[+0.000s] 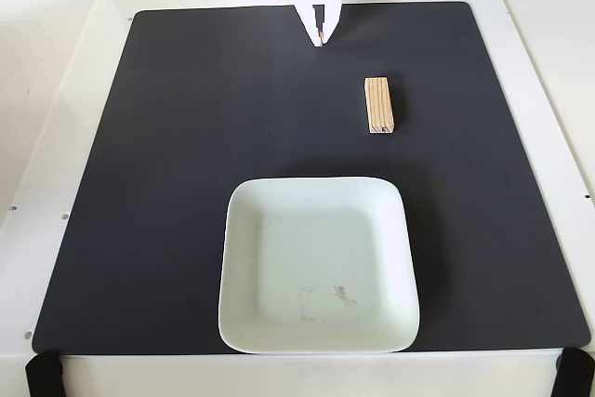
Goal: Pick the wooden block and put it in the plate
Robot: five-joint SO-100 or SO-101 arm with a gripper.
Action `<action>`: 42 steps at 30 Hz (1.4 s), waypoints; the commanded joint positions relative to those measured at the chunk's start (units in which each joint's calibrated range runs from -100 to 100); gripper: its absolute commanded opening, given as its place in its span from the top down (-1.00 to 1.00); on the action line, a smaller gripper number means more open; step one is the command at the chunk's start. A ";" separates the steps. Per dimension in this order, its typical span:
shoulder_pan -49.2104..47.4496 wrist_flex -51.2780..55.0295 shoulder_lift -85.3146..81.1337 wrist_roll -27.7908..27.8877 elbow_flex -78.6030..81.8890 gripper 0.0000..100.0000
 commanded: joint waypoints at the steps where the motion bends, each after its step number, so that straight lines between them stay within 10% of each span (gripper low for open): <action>1: -1.18 1.01 0.50 -0.06 -3.18 0.98; 20: -3.54 2.16 46.86 -0.54 -44.20 0.98; 42: -9.14 -10.30 89.32 -13.30 -73.98 0.92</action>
